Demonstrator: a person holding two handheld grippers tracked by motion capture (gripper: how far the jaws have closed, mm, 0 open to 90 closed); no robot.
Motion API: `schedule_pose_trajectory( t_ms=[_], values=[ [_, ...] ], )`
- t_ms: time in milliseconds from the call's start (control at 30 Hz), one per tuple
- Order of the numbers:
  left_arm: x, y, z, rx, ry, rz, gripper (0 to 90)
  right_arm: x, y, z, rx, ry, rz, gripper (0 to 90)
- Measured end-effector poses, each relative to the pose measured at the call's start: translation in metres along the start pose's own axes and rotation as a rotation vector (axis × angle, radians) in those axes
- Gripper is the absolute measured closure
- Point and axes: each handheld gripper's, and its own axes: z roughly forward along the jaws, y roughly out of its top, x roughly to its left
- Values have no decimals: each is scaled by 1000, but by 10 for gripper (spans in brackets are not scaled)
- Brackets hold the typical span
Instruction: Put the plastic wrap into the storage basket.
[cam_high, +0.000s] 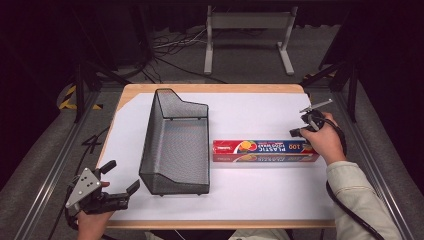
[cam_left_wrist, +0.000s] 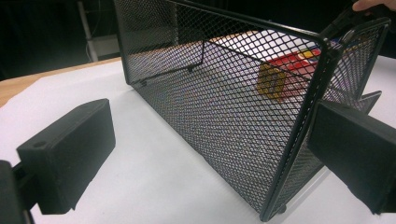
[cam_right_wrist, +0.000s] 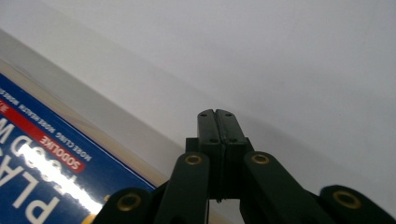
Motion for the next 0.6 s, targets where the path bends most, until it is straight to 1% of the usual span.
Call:
schedule_pose_trajectory(
  t_ms=[167,233,300,333,367,433,467,500,600],
  values=[
    [0,-1,1,5,-3,-1,19,-3,-1,2,30,5,19,900],
    [0,0,1,5,-3,1,19,-3,-1,4,47,5,17,900],
    [0,-1,1,5,-3,1,19,-3,-2,6,76,6,26,900],
    [0,-1,1,6,-4,2,19,-3,-2,8,104,7,37,900],
    [1,-1,1,6,-4,7,20,-4,-3,9,127,8,29,900],
    [0,-1,1,9,0,4,20,-5,-3,9,128,14,35,900],
    [0,-1,1,10,0,4,21,-6,-2,9,138,21,44,900],
    [0,-1,1,9,-1,4,20,-6,-1,7,159,27,48,900],
    [1,-1,0,11,0,3,21,-5,-1,6,184,30,45,900]
  ],
)
